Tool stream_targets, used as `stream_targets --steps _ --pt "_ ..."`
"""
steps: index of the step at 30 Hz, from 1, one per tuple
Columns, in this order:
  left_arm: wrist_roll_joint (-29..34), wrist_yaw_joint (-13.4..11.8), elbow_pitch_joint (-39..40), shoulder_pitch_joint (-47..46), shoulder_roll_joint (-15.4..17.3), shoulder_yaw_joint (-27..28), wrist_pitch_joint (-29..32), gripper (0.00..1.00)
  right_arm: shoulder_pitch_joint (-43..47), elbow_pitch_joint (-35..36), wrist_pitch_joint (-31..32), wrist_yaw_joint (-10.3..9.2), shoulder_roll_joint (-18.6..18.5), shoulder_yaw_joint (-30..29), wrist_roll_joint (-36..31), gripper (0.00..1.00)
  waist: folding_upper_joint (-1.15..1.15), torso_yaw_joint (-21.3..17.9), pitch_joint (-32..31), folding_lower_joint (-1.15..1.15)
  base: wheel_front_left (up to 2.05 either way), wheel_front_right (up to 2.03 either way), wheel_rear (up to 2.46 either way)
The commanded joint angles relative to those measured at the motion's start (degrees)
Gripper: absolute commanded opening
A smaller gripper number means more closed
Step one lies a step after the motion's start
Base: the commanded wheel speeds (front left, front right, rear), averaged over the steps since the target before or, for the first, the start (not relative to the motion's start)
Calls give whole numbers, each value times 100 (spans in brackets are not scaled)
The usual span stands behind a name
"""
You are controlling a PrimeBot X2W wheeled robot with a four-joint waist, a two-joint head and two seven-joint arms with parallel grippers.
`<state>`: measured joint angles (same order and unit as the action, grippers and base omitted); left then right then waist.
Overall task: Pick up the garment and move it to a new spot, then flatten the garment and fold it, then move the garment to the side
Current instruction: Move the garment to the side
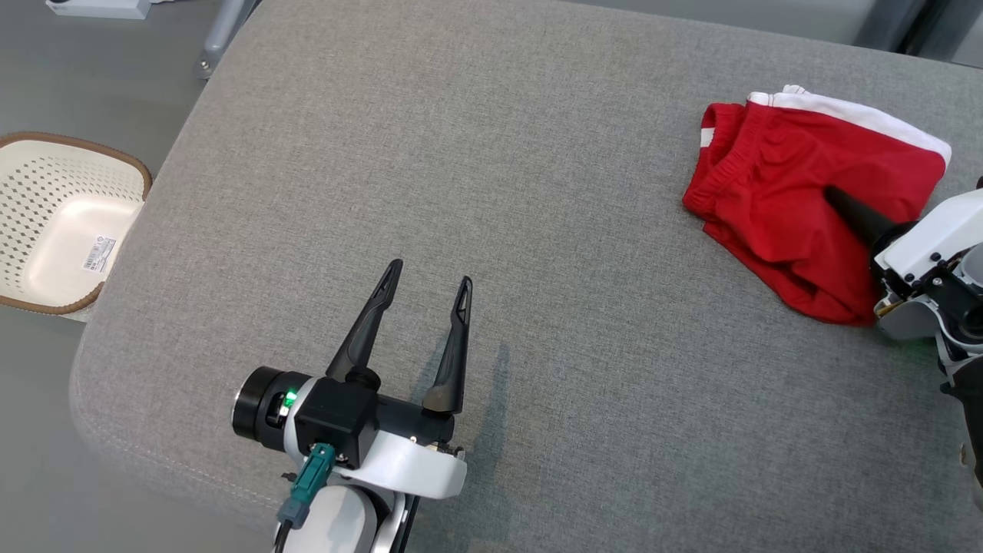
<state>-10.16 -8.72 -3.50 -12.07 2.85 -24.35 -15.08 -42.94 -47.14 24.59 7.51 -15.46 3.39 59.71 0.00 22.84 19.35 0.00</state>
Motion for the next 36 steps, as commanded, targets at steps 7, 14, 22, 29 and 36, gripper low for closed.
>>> stream_targets --steps 7,14,22,29,36 --pt "56 -18 -5 -14 17 77 -7 100 241 82 -191 -3 -120 333 -253 0 0 -119 -54 0 0 0 0" --pt "182 31 -11 -121 19 -46 -7 100 550 914 -628 -3 -1010 1723 -1406 0 0 -375 -179 0 0 0 0" --pt "302 83 -8 -187 18 38 -6 100 725 1760 -649 -2 -2098 2607 -1670 0 0 -875 -260 0 0 0 0" --pt "325 214 13 -480 17 -40 -7 100 567 2670 -583 -3 -3219 3036 -1606 0 0 -1325 2 0 0 0 0" --pt "317 313 13 -892 16 -303 -6 100 375 3476 -882 -3 -4431 3401 -1907 0 0 -1642 321 0 0 0 0"
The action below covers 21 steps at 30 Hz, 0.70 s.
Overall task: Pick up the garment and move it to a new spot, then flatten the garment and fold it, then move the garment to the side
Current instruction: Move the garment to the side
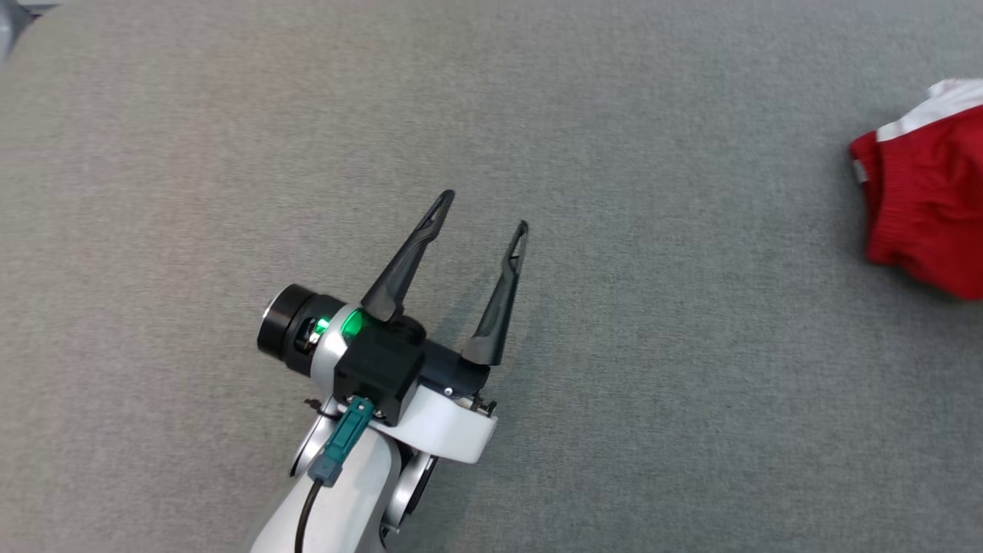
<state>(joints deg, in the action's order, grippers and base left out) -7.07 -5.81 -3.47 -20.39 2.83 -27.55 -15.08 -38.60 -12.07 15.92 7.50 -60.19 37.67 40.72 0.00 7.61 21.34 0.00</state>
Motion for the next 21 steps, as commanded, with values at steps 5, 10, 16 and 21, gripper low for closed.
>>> stream_targets --steps 5,10,16,21 --pt "-58 4 17 -377 21 -189 -7 100 -229 456 -387 -2 -832 162 -193 0 0 -407 394 0 0 0 0" --pt "-125 -25 4 -628 22 -324 -6 100 -358 647 -685 -2 -1560 264 -317 0 0 -605 660 0 0 0 0" --pt "-148 -29 -4 -825 23 -486 -6 100 -344 65 -864 -2 -1929 175 -120 0 0 -572 955 0 0 0 0" --pt "-107 8 -50 -893 22 -505 -7 100 -187 -444 -979 -1 -1958 228 -126 0 0 -450 1152 0 0 0 0"
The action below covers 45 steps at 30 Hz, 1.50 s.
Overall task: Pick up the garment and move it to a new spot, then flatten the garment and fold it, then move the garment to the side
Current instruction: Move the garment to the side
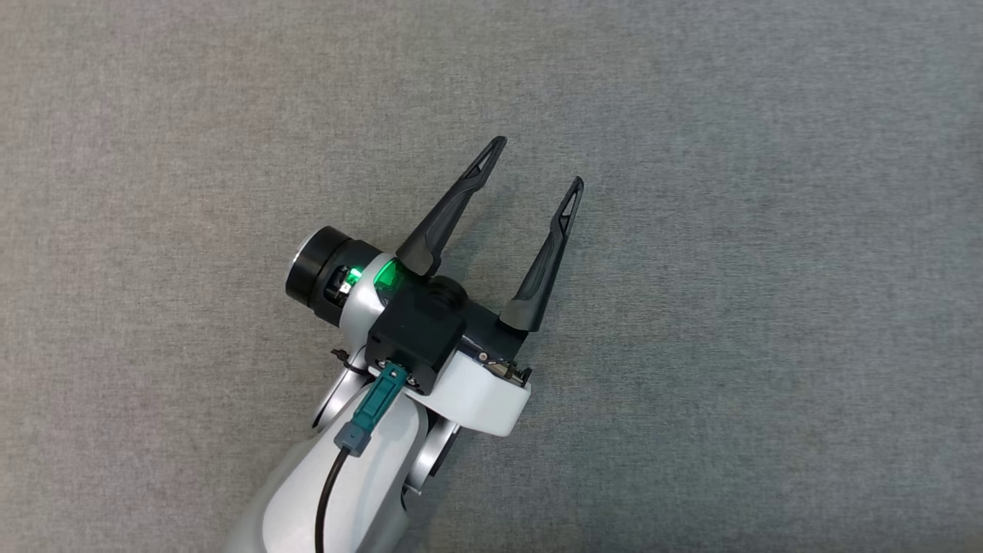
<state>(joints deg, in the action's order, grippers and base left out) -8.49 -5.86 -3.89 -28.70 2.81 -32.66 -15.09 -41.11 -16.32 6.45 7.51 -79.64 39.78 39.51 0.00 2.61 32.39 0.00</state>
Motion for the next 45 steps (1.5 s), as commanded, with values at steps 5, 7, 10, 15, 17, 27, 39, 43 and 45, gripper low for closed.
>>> stream_targets --steps 5,7,10,15,17,27,39,43,45 --pt "28 -3 -3 -108 22 42 -6 100 162 -317 -57 -3 51 123 -73 0 0 162 169 0 0 0 0" --pt "19 -3 -2 -115 22 50 -6 100 161 -518 13 -3 75 173 -77 0 0 205 210 0 0 0 0" --pt "2 -14 2 -114 23 40 -6 100 162 -709 53 -3 62 211 -132 100 0 243 234 0 0 0 0" --pt "-31 -32 -38 -85 23 75 -5 100 55 -915 52 -3 128 245 -239 100 0 269 169 0 0 0 0" --pt "-38 -36 -56 -42 22 95 -6 100 36 -955 93 -3 127 274 -283 100 0 264 113 0 0 0 0" --pt "-13 -30 -87 154 23 178 -6 100 -401 -1225 525 -3 105 294 -802 100 0 251 -274 0 0 0 0" --pt "121 -57 -146 759 23 523 -5 100 -1202 -1192 -437 -3 1524 -236 -1518 100 0 128 -1218 0 0 0 0" --pt "229 -35 -130 1054 23 798 -5 100 -1013 -1173 -1101 -3 2483 -671 -1572 100 0 60 -1615 0 0 0 0" --pt "283 13 -105 1199 21 897 -5 100 -824 -1123 -1449 -3 2917 -837 -1699 100 0 40 -1791 0 0 0 0"
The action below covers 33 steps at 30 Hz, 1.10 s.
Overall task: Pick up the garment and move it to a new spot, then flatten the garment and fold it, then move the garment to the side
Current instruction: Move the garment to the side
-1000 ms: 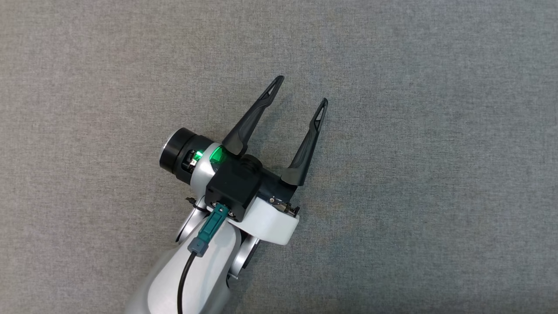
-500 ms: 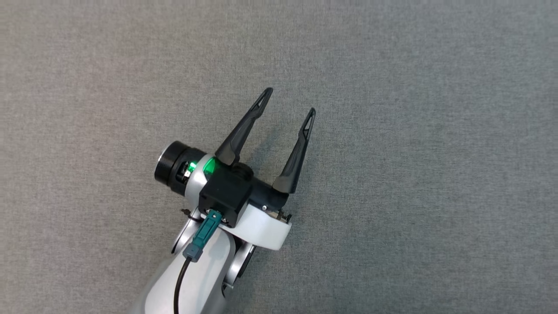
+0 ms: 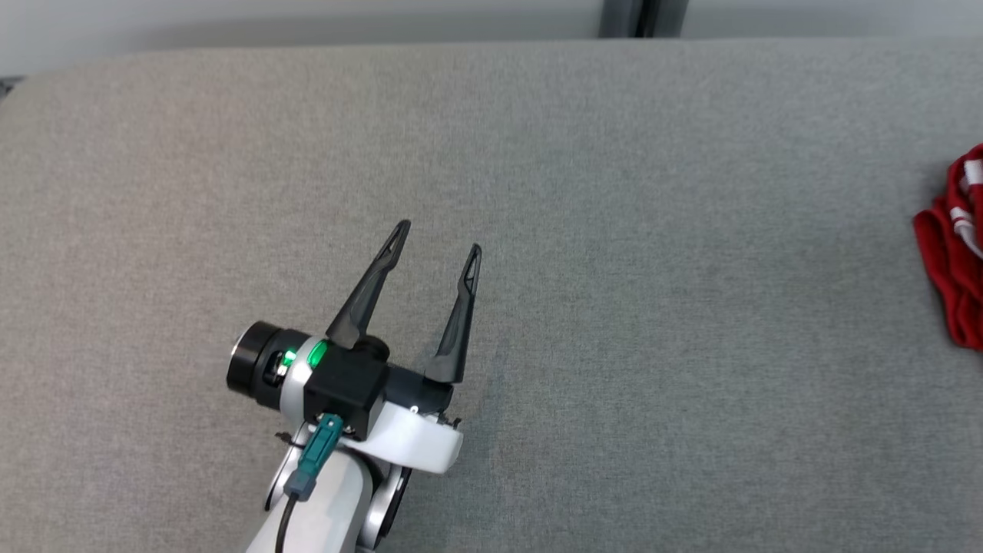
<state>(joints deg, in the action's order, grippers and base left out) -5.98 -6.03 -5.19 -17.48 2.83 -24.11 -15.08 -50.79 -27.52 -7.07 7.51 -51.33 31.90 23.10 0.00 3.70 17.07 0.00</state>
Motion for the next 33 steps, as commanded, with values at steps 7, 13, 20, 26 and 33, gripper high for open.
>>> stream_targets --steps 7,13,20,26,33 --pt "-85 -12 217 513 20 423 -6 100 1020 361 -745 -3 1480 -1043 -502 100 0 -15 -680 0 0 0 0" --pt "-43 -56 318 775 22 673 -6 100 1975 1042 -814 -3 2430 -1890 -965 100 0 110 -885 0 0 0 0" --pt "-27 -272 398 1069 20 880 -6 100 3072 1588 -814 -3 3410 -2401 -1358 100 0 215 -1041 0 0 0 0" --pt "113 -395 229 1253 19 913 -6 100 3592 1689 -815 -3 3896 -2500 -1660 100 0 226 -1088 0 0 0 0" --pt "-103 -427 -111 1356 19 925 -7 100 4043 1697 -815 -3 4379 -2771 -1944 100 0 251 -1149 0 0 0 0"
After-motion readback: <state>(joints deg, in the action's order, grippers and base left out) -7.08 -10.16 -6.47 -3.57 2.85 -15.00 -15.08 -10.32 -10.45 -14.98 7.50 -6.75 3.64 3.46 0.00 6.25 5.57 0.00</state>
